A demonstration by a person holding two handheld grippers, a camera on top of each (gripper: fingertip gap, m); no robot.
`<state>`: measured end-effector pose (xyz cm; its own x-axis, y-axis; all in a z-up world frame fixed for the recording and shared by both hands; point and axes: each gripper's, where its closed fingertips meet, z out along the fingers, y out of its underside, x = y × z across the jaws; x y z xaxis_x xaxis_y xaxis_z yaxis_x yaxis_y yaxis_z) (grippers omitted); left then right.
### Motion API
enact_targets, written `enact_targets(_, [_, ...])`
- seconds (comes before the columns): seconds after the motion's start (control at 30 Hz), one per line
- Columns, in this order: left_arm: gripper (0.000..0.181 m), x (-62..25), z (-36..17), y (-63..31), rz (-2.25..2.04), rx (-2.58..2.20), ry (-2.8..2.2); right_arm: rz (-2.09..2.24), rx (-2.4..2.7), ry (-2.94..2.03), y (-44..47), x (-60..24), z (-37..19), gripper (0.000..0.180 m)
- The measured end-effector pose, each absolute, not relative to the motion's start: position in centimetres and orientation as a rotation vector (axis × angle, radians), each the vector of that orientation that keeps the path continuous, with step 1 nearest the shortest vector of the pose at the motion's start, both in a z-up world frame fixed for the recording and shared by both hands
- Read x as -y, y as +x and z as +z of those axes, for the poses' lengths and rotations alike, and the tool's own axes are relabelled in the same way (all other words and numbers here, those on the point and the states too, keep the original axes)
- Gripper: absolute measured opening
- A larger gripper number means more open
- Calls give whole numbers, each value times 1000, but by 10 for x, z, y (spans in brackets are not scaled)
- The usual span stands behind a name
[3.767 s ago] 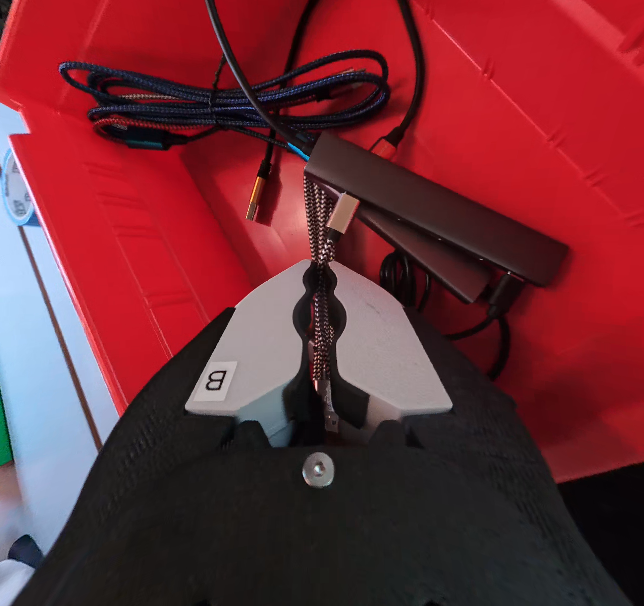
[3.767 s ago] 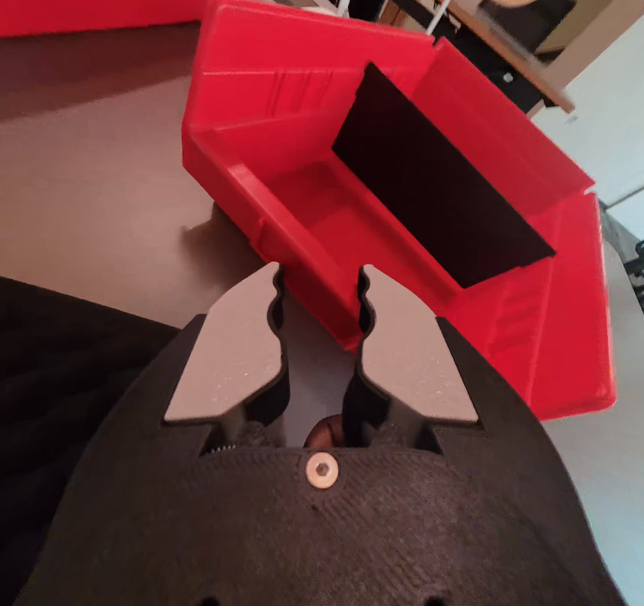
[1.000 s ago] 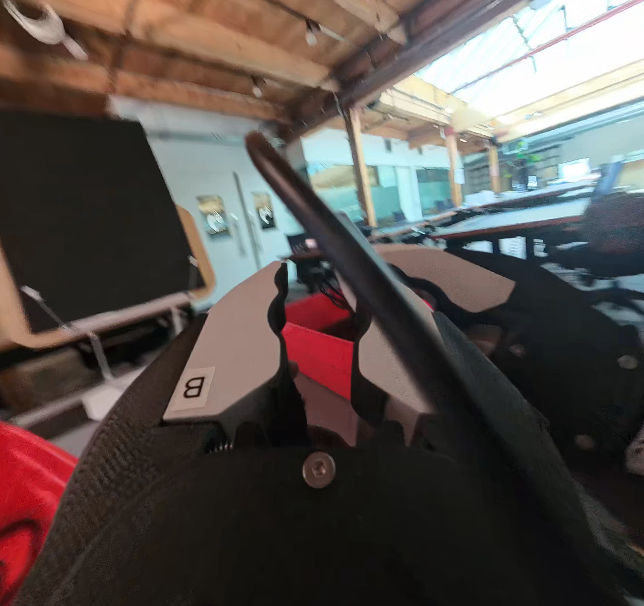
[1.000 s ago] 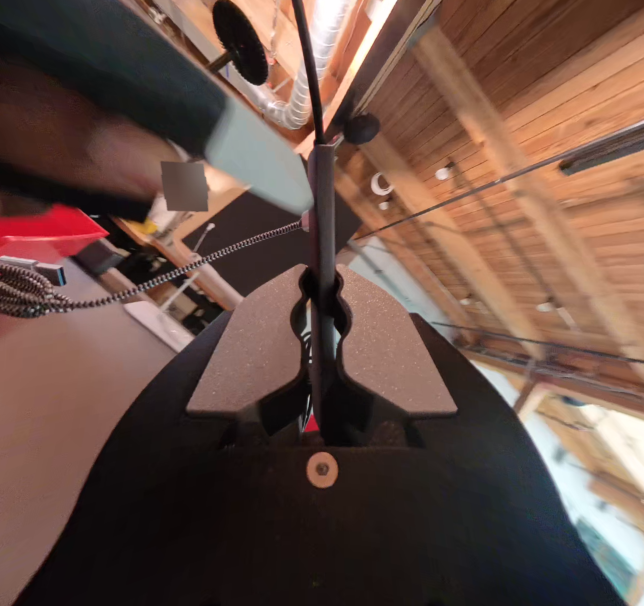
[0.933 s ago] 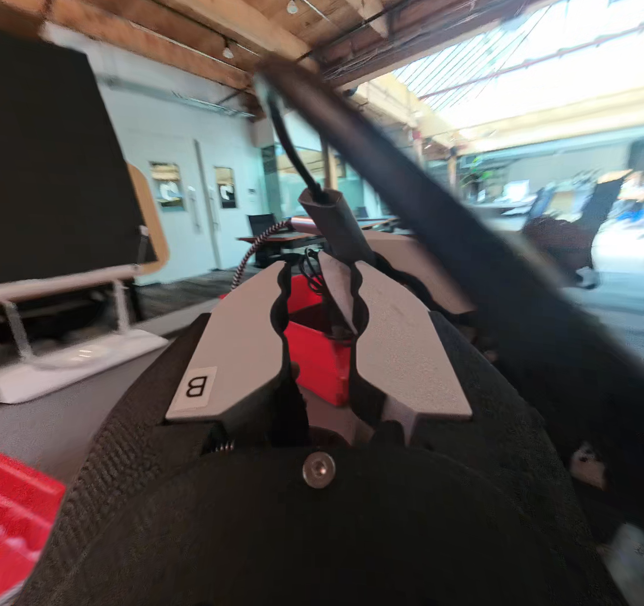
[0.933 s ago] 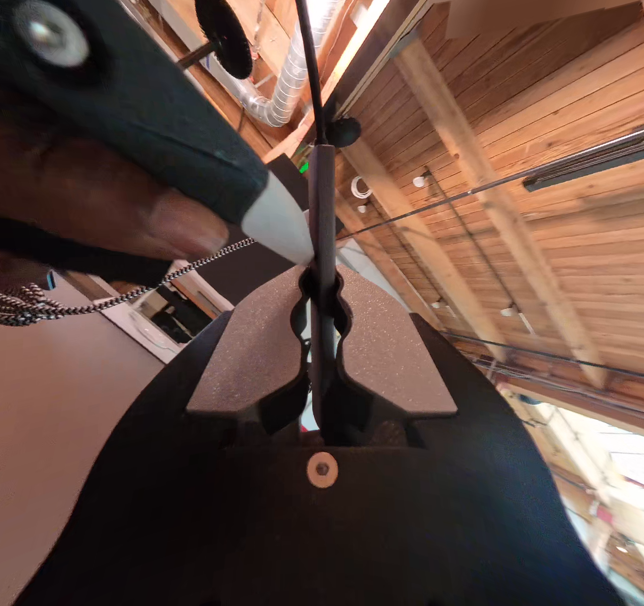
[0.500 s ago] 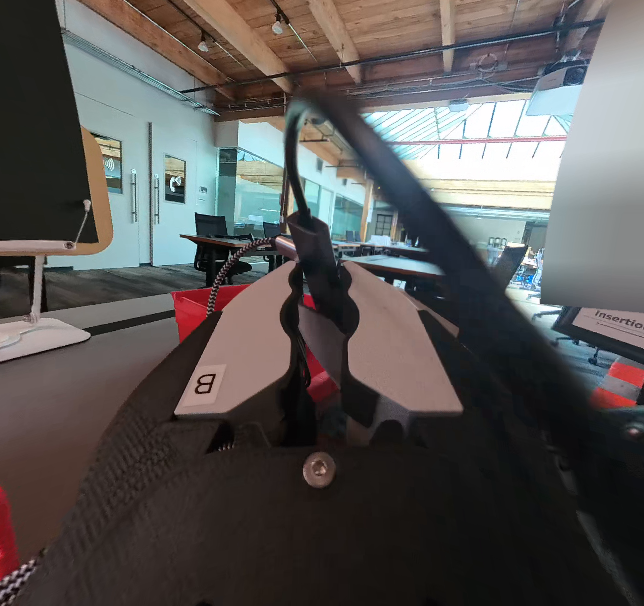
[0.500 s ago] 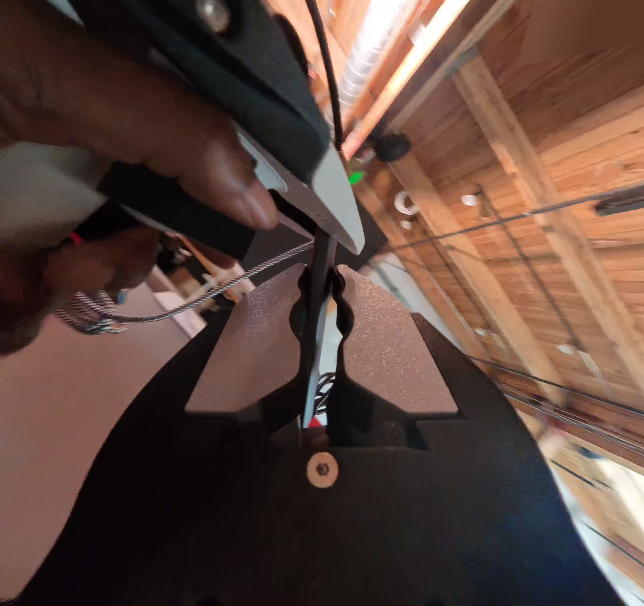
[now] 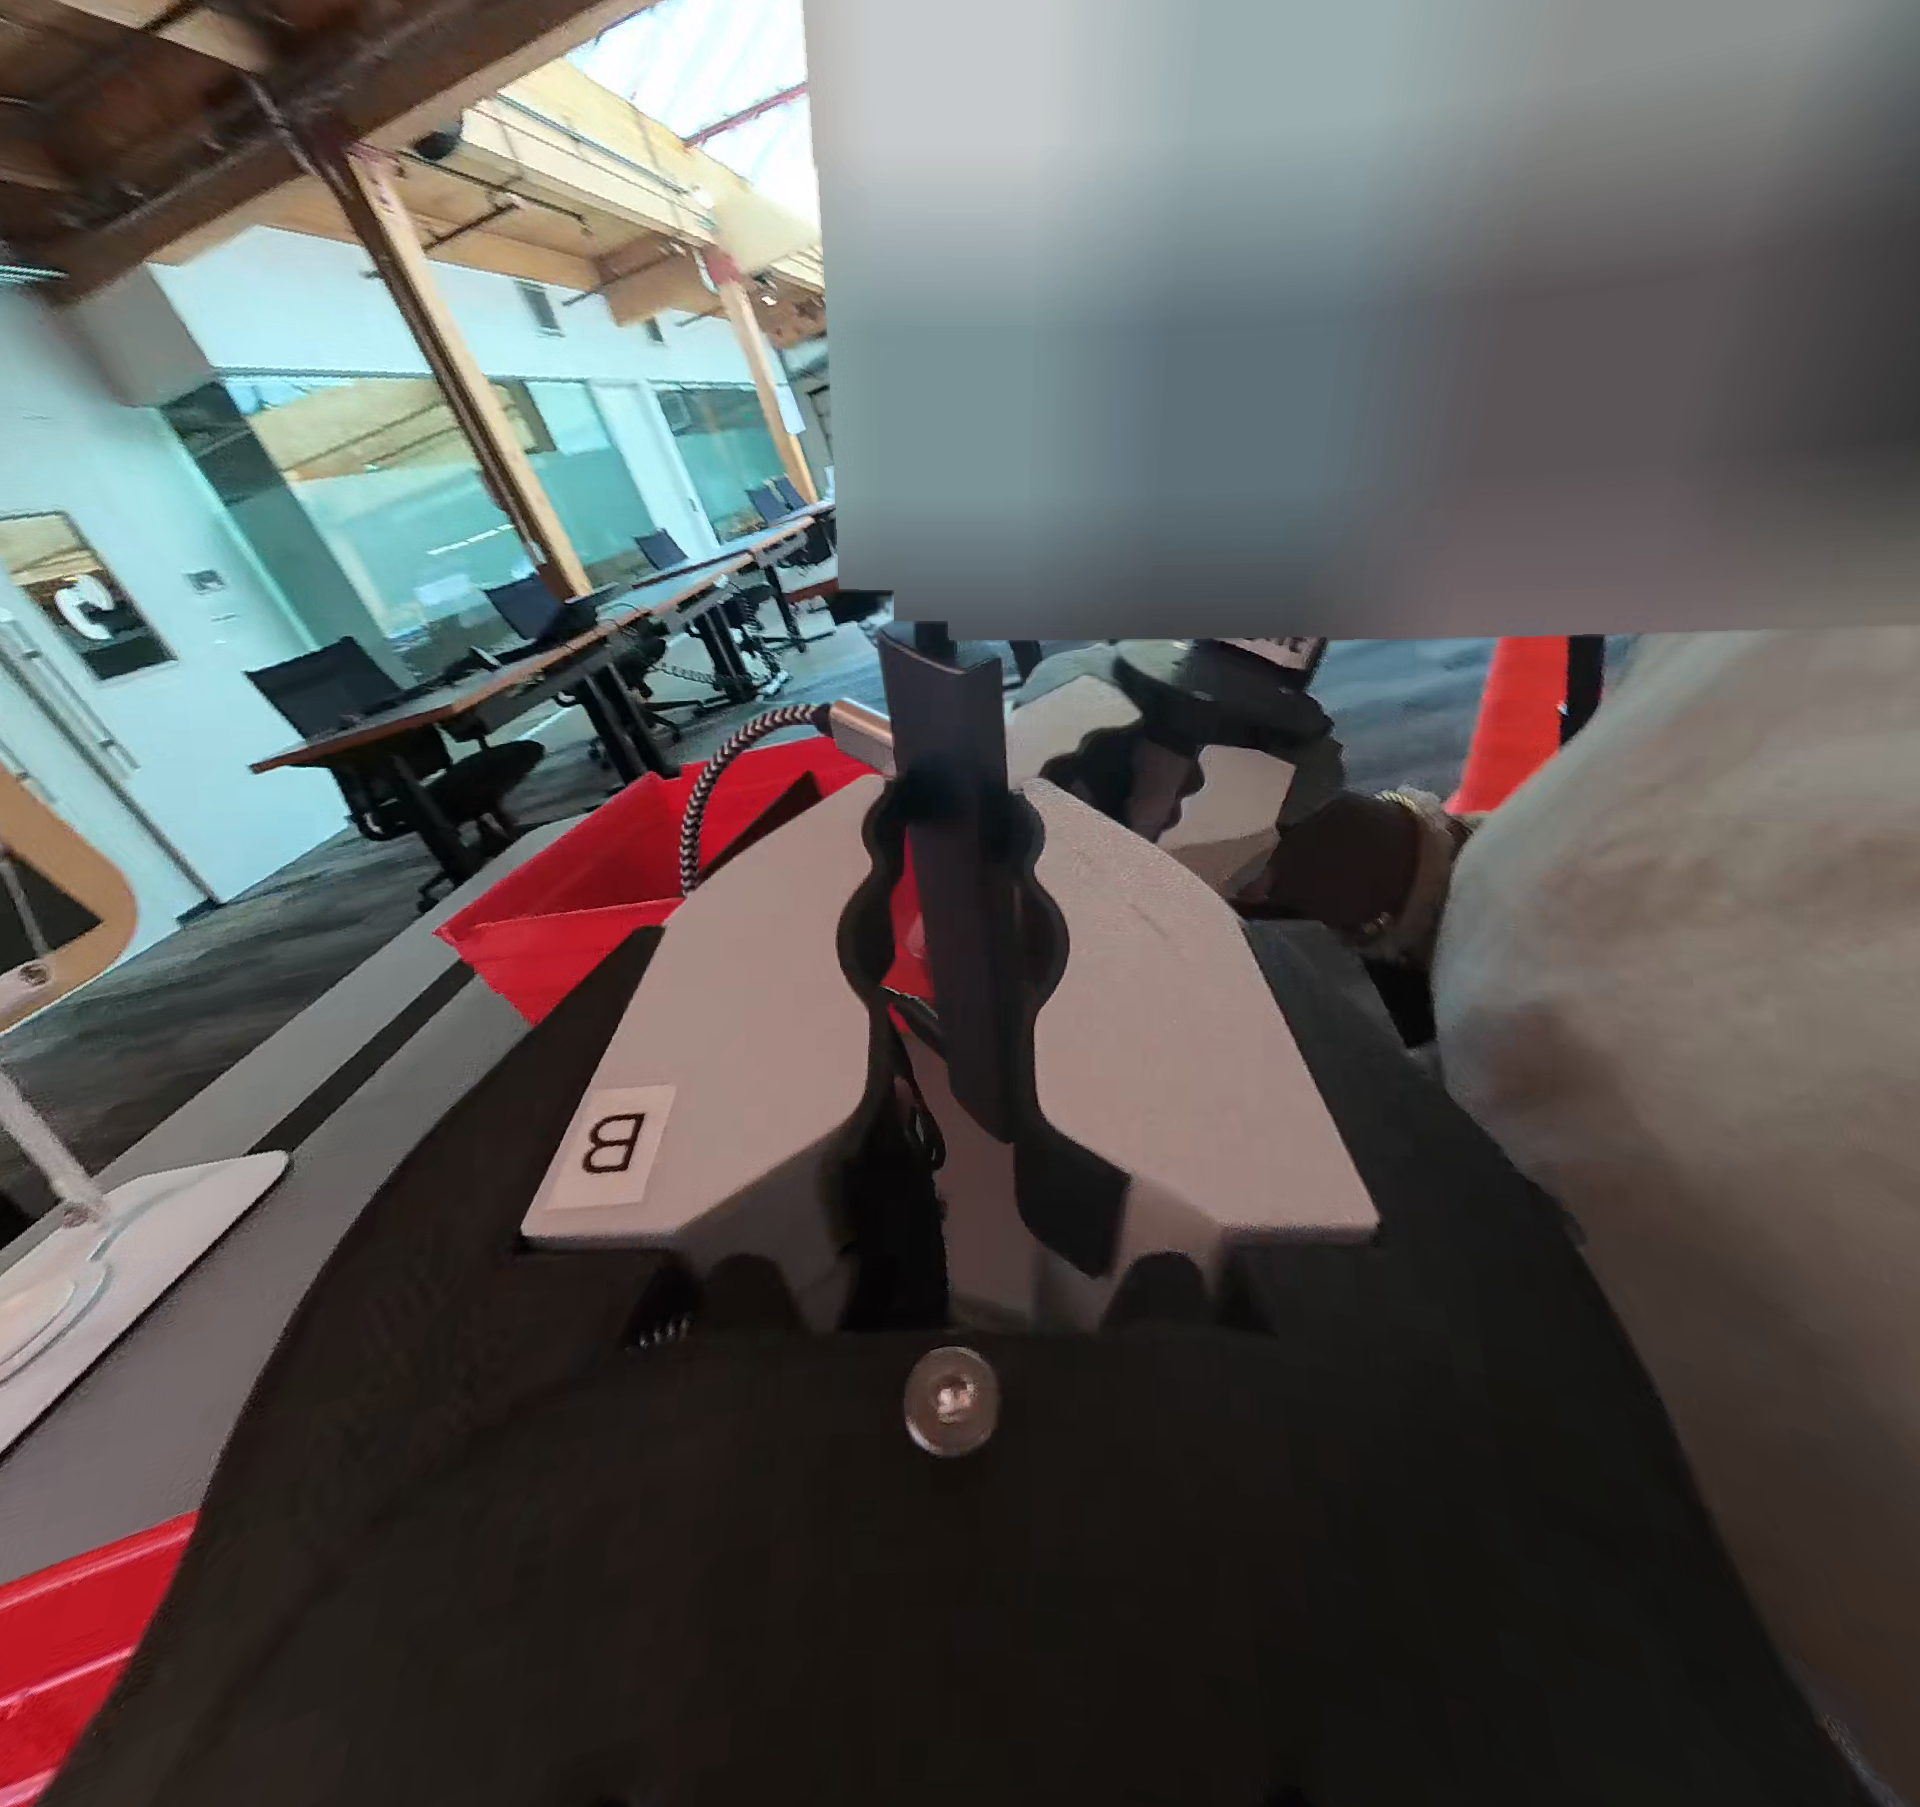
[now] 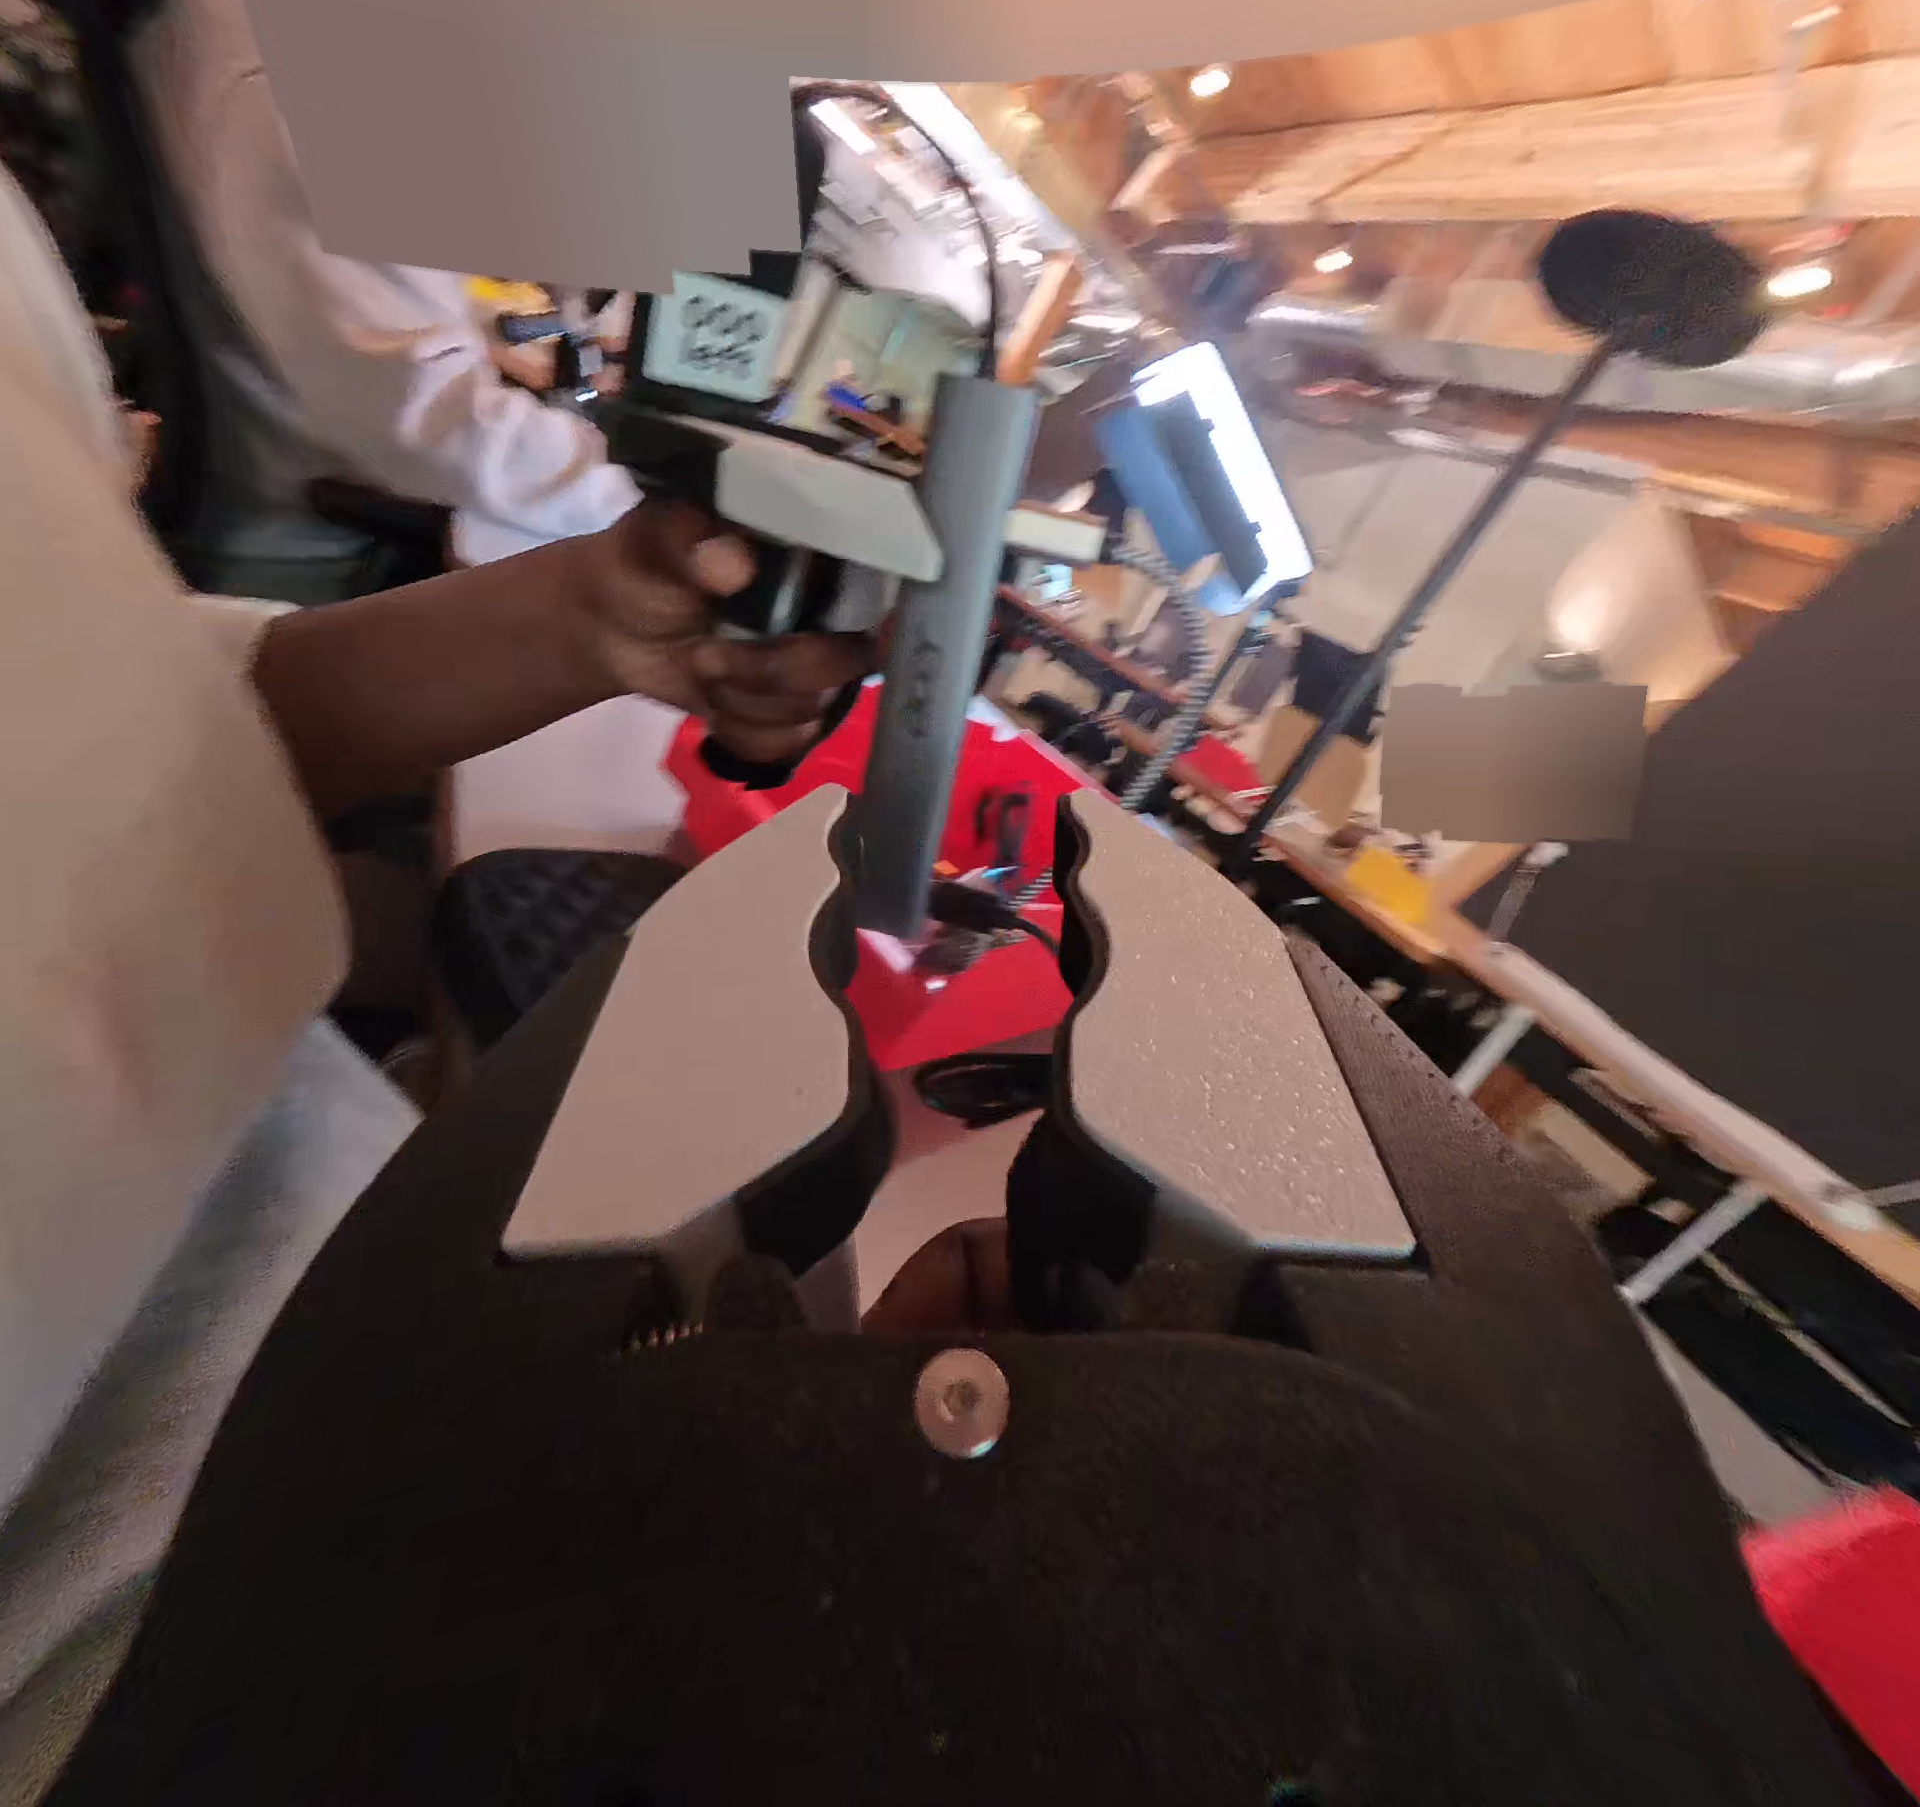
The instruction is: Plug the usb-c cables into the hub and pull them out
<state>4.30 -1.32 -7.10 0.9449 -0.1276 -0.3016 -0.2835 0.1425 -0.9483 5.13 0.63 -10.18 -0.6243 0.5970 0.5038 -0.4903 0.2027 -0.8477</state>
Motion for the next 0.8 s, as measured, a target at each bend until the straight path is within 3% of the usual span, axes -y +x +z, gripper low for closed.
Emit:
enact_targets(0.13, [19, 7, -80, 59, 70, -428, -1464, 1575, 1775, -126, 45, 18, -126, 38])
enact_targets(0.2, [19, 4, -81, 59, 79, -431, -1463, 1504, 1768, -164, 33, 22, -134, 25])
enact_targets(0.33, [18, -4, -73, 42, 140, -297, -1380, 1484, 1682, -306, 16, 15, -128, 22])
enact_targets(0.47, [34, -21, -94, 22, 256, -205, -1492, 1426, 1576, -454, 3, 0, -119, 22])
enact_targets(0.5, [33, -26, -101, 19, 291, -196, -1532, 1417, 1565, -465, 3, 0, -117, 22])
enact_targets(0.57, [15, -30, -105, 19, 332, -200, -1548, 1388, 1562, -483, 2, 1, -116, 22])
enact_targets(0.8, [11, -4, -68, -5, 451, -107, -1416, 1384, 1435, -416, 7, -20, -99, 23])
